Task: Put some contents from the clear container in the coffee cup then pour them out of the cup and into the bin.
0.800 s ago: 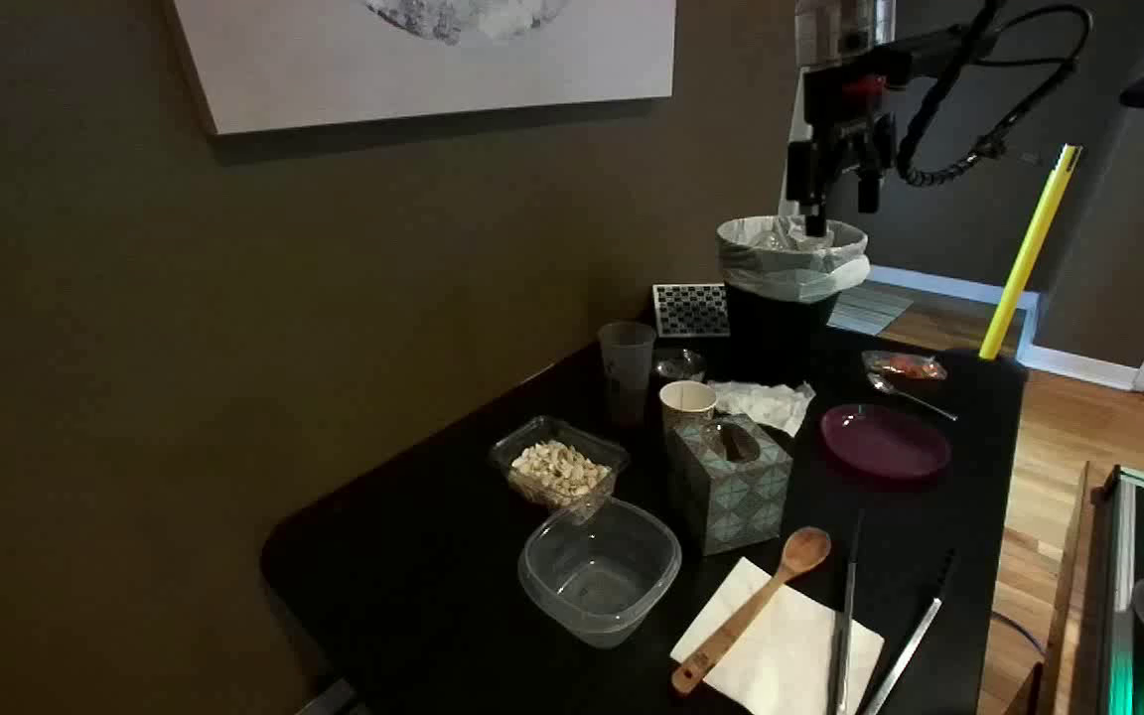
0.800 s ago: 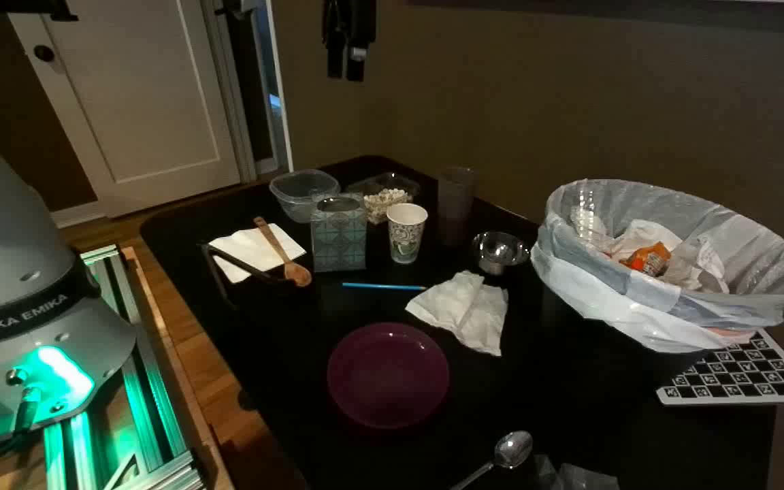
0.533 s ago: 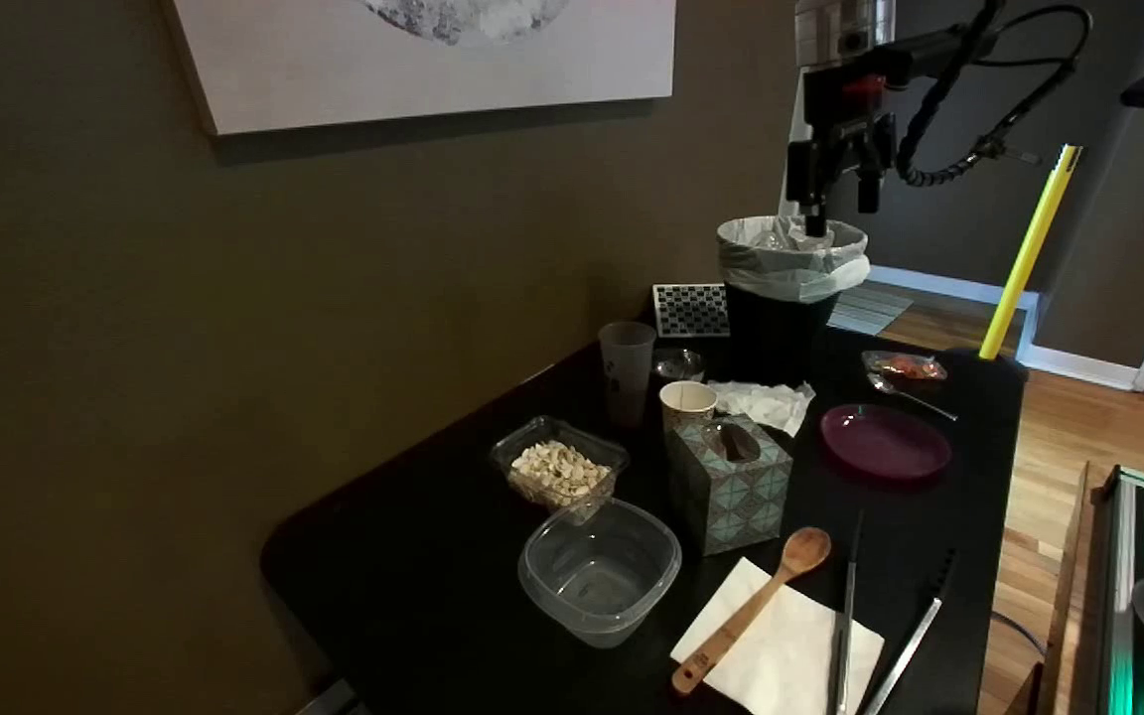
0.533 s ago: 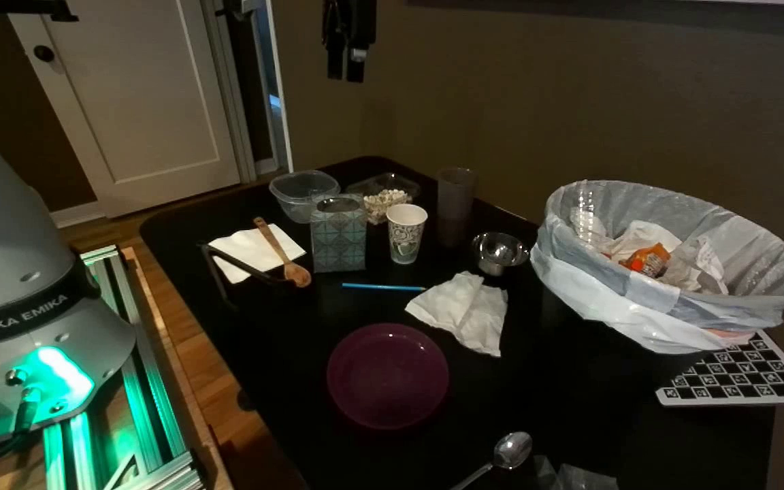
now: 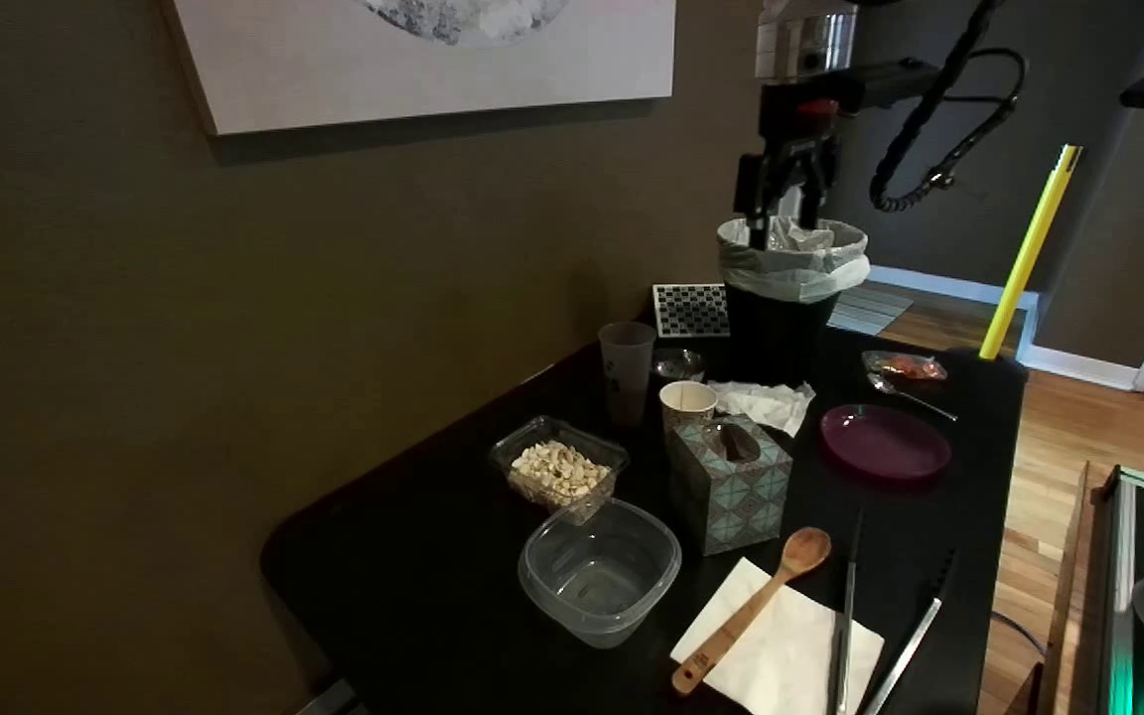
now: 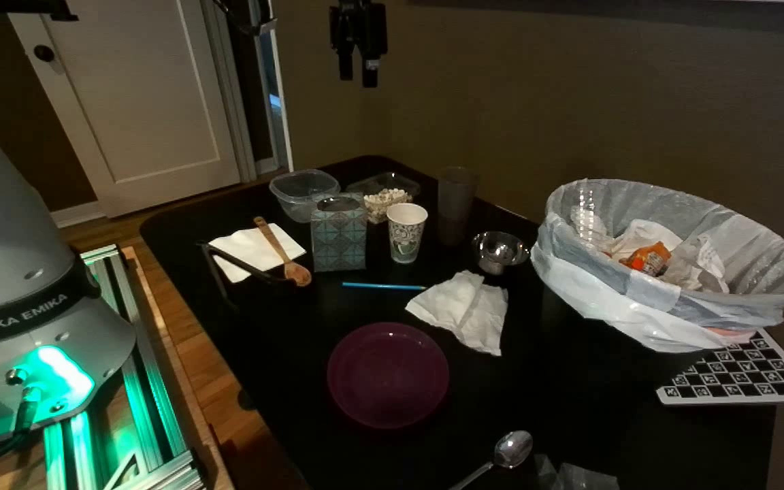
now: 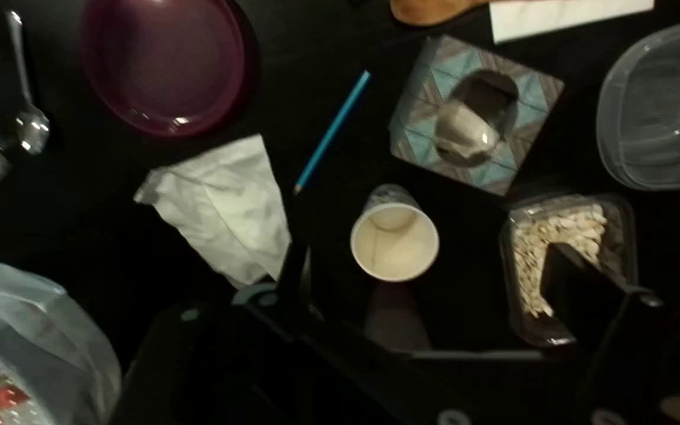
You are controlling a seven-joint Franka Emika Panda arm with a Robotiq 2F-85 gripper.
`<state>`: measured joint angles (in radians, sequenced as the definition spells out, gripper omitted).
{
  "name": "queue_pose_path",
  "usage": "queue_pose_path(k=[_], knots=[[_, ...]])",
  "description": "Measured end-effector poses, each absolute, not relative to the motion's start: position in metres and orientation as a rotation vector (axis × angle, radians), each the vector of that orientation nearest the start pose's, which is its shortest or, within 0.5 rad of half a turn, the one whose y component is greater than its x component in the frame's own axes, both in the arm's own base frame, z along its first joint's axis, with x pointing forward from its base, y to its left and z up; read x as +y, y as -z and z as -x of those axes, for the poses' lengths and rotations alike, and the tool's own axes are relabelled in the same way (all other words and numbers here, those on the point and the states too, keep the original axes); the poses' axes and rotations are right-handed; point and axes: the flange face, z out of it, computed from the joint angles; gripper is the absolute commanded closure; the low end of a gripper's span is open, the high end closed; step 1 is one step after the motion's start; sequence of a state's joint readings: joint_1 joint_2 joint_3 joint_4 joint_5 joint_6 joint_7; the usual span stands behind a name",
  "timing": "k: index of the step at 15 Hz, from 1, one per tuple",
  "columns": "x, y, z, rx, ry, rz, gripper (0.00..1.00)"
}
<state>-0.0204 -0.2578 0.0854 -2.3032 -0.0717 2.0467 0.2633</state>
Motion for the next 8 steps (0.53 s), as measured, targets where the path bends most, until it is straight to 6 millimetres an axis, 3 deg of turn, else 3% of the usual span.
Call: queue_pose_path(k=[4, 8], knots=[[0.088, -0.412, -0.513, 0.073, 0.283, 3.159, 0.00], [0.129, -0.374, -0.562, -0.061, 0.396, 3.116, 0.00]])
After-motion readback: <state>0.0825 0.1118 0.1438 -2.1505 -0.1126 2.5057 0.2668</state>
